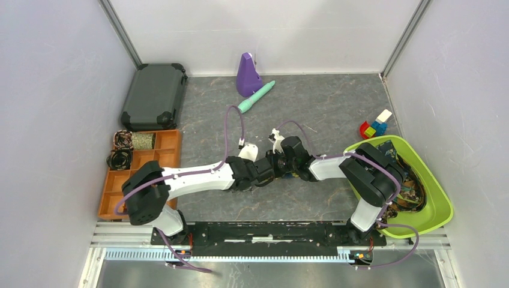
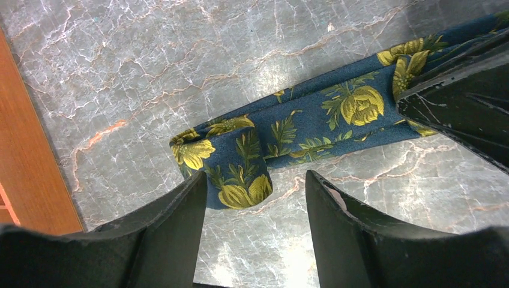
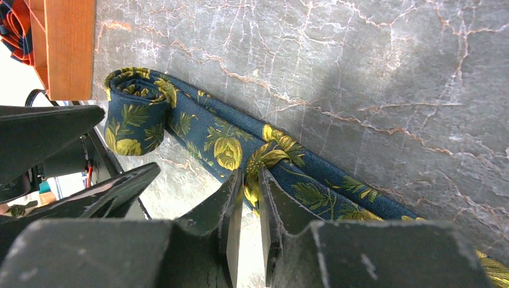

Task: Roll the ties
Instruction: Roll the tie at the center of the board.

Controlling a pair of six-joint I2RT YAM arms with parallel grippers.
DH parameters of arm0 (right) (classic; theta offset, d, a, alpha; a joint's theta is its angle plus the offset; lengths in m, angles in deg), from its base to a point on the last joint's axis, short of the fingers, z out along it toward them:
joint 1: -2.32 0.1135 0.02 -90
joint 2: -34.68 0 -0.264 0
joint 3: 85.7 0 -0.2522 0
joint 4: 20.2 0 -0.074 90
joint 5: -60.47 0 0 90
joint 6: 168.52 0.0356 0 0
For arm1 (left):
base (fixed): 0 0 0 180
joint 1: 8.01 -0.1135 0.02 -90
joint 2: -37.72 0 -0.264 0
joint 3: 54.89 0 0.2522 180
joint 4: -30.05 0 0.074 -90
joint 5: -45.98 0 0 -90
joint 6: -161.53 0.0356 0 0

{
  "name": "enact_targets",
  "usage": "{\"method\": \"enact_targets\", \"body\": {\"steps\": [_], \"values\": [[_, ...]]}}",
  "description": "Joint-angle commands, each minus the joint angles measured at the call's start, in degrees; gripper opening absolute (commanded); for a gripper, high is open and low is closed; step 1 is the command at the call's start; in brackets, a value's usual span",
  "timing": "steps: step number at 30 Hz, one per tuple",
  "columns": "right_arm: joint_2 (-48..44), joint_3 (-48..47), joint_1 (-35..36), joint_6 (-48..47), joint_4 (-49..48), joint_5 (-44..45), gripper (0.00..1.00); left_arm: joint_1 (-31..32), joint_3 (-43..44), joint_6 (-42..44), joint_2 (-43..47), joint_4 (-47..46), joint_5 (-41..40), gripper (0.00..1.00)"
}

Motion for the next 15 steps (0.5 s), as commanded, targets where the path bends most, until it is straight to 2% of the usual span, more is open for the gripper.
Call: {"method": "enact_targets", "body": {"steps": [1, 9, 15], "values": [[-0.17, -0.14, 0.34, -1.47, 0.21, 0.55, 0.23, -0.01, 2.6, -1.41, 4.12, 2.81, 0.73, 0.67], [-1.32, -2.42, 0.34, -2.92, 3.05, 0.68, 0.25, -0.82, 1.89, -2.0, 11.18, 6.19, 0.84, 0.64], [-3.33, -5.75, 0.34, -4.66, 7.49, 0.81, 0.4, -3.69, -1.98, -2.73, 17.65, 6.97, 2.3, 0.62]]}}
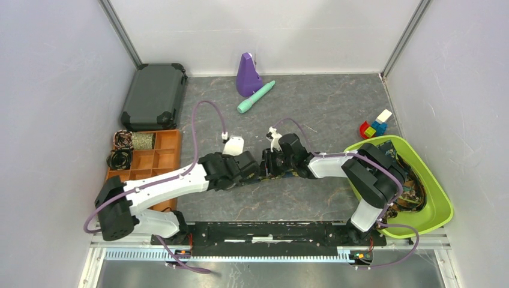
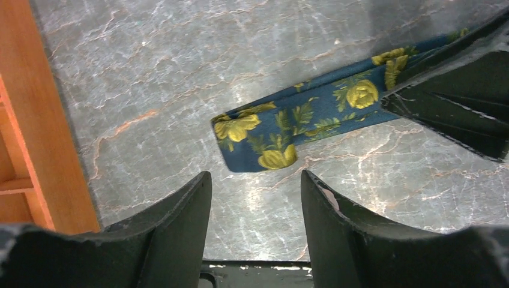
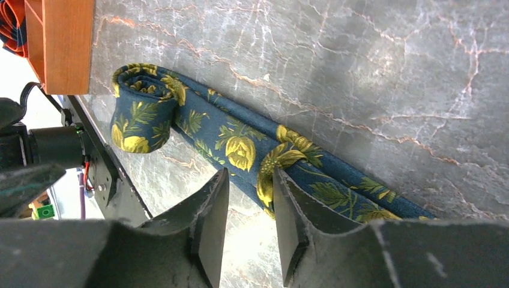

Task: Roll the ties
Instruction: Roll the tie at the center of the board.

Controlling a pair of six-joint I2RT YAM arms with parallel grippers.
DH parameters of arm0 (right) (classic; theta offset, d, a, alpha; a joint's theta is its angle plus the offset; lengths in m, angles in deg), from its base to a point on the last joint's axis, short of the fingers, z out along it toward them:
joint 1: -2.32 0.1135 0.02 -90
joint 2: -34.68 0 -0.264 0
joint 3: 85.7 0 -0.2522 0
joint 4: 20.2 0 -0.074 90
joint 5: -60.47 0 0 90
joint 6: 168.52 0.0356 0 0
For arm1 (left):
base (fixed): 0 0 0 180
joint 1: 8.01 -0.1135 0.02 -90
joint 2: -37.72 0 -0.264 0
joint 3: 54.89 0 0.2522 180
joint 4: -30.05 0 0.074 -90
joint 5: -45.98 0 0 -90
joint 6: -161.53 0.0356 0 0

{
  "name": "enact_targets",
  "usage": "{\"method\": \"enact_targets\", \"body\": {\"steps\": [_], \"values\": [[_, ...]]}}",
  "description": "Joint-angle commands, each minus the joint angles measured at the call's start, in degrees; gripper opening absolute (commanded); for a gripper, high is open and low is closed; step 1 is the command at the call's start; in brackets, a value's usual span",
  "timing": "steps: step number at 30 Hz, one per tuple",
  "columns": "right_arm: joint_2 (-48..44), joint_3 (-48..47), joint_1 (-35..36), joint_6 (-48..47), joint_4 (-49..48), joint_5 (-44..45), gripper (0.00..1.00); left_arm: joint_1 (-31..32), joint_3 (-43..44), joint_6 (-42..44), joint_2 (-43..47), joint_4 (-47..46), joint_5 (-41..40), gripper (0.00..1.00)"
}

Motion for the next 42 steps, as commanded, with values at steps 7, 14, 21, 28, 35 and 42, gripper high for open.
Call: {"method": "enact_targets", "body": {"steps": [7, 14, 21, 28, 35, 42], "values": [[-7.36, -5.75, 1.66, -2.39, 7.05, 2.51, 0.63, -7.09, -9.22, -2.27, 11.29, -1.97, 5.0, 0.61], [-5.22, -11.34, 6.9, -0.58, 9.13, 5.37, 0.65, -11.76, -15.26, -1.56, 18.0, -5.64, 8.92, 0.6], [0.78, -17.37, 10.26, 1.19, 11.18, 8.4, 0.65, -13.66, -19.72, -1.92, 21.85, -8.28, 10.48, 0.59], [4.8, -21.61, 12.8, 1.98, 13.26, 9.54, 0.64, -13.76, -21.53, -2.35, 24.25, -9.48, 10.48, 0.59], [7.29, -22.55, 13.7, 2.34, 13.44, 10.63, 0.52, -13.75, -22.35, -2.29, 25.87, -10.21, 10.81, 0.59], [7.83, -21.89, 13.62, 1.94, 13.27, 11.39, 0.42, -13.8, -22.43, -2.25, 26.72, -10.25, 11.05, 0.6]]}}
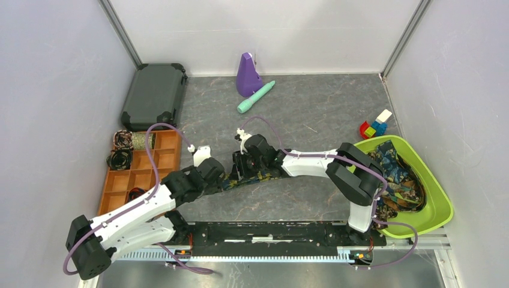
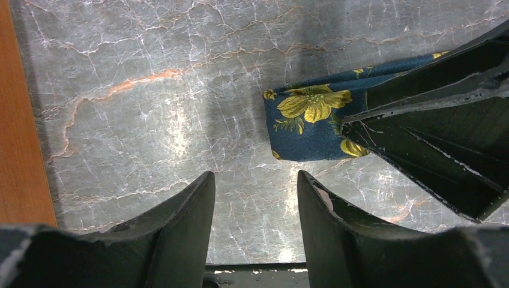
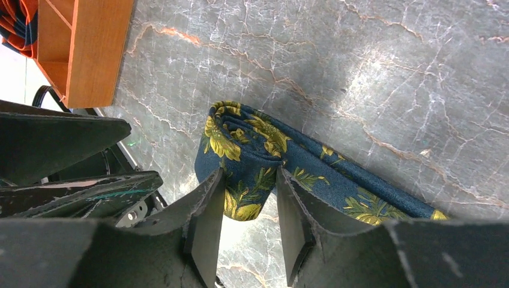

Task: Roll the ties
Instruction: Roll the tie at the center of the board.

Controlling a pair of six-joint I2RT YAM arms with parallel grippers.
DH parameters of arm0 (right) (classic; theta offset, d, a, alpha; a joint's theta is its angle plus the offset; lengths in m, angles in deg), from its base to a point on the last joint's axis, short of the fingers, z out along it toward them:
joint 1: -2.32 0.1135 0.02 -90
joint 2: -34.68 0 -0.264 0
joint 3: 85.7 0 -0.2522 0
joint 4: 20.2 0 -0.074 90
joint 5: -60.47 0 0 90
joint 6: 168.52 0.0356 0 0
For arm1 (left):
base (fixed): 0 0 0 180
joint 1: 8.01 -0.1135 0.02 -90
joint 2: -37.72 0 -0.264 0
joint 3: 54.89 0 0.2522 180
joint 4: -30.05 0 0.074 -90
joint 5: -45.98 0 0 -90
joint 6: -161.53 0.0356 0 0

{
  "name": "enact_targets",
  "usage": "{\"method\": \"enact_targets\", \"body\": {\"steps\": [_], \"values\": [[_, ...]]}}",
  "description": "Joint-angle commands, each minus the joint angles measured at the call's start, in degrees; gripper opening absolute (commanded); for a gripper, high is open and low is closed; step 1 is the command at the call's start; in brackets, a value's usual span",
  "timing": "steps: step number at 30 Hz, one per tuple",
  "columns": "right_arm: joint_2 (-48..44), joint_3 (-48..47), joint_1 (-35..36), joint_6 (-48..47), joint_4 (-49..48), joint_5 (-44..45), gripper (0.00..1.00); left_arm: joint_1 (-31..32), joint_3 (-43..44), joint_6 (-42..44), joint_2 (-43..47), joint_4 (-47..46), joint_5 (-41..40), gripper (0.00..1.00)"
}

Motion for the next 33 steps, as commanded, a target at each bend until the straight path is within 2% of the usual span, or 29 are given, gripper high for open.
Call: {"method": "enact_targets", "body": {"steps": [1, 8, 18, 33], "values": [[0.44, -1.38, 0.04, -0.29, -0.54, 1.7, 0.41, -0.27, -0.5, -2.4, 1.37, -1.74, 0.49, 0.6], [0.56, 0.33, -0.02, -0.74, -1.33, 1.76, 0.36, -0.32, -1.7, -3.16, 2.52, -2.51, 0.8, 0.61], [0.93, 4.59, -1.24, -0.85, -4.66, 1.28, 0.36, -0.33, -4.34, -3.65, 4.39, -6.79, 2.76, 0.69], [1.06, 7.94, -3.12, -1.51, -7.19, -0.37, 0.37, -2.89, -7.1, -4.75, 5.15, -13.4, 5.51, 0.72]]}}
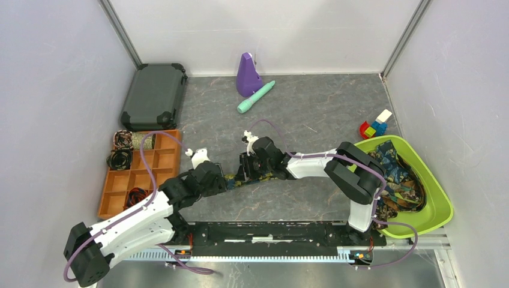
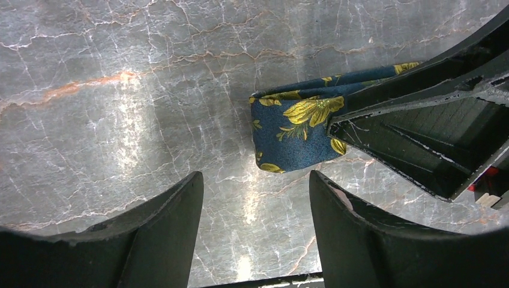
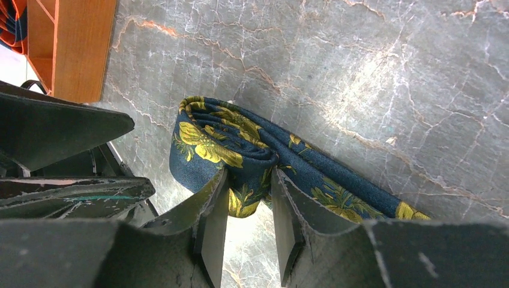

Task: Roll the ties
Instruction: Roll the tie at the center of the board.

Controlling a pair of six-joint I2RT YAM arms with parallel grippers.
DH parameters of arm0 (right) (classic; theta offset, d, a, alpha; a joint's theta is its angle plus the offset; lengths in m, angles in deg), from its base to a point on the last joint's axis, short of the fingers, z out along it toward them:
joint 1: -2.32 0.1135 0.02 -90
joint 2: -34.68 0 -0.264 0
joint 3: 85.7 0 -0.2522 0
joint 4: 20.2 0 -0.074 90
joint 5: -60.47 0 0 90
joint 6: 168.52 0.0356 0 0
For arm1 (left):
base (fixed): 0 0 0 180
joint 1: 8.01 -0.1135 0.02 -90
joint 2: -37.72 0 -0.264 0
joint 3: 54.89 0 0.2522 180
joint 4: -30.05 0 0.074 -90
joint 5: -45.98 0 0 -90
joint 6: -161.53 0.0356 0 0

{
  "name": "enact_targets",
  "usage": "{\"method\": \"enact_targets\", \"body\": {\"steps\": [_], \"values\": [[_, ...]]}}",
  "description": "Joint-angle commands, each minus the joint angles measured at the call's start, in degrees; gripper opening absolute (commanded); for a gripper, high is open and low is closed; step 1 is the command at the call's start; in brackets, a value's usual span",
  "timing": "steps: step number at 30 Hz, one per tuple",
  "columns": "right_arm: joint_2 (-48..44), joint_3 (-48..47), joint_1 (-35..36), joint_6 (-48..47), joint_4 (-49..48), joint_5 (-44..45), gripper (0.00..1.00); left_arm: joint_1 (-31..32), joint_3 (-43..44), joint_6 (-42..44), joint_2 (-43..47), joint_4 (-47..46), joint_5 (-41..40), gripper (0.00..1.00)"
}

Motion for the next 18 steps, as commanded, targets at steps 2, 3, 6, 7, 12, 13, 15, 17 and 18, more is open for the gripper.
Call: {"method": "enact_targets", "body": {"steps": [2, 3, 6, 7, 12, 13, 15, 17, 18], "values": [[0.8, 1.87, -0.92, -1.41, 0.09, 0.96, 0.36, -1.94, -0.44, -2.1, 0.09, -4.47, 2.21, 0.72], [0.89, 2.0, -1.05, -1.41, -0.12, 0.79, 0.36, -2.2, -0.66, -2.14, 0.04, -4.92, 2.45, 0.72], [1.05, 2.51, -1.11, -1.42, -0.59, 0.53, 0.35, -3.34, -1.76, -2.51, 0.27, -7.1, 4.26, 0.72], [1.14, 2.61, -1.2, -1.47, -0.79, 0.4, 0.34, -3.9, -2.21, -2.77, 0.41, -7.82, 4.76, 0.72], [1.41, 3.28, -1.27, -1.42, -1.36, 0.22, 0.33, -7.41, -4.29, -4.65, 1.13, -11.15, 8.77, 0.71], [1.41, 3.39, -1.35, -1.37, -1.47, 0.1, 0.33, -8.3, -4.83, -5.05, 1.26, -11.68, 9.76, 0.71], [1.56, 3.5, -1.42, -1.47, -1.53, 0.08, 0.33, -10.18, -5.88, -5.68, 1.51, -13.28, 12.04, 0.71], [1.74, 3.67, -1.53, -1.34, -1.84, -0.06, 0.33, -11.96, -7.09, -6.21, 1.68, -15.54, 14.71, 0.71], [1.76, 3.7, -1.53, -1.35, -1.94, -0.12, 0.32, -12.94, -7.9, -6.43, 1.68, -16.76, 16.53, 0.7]]}}
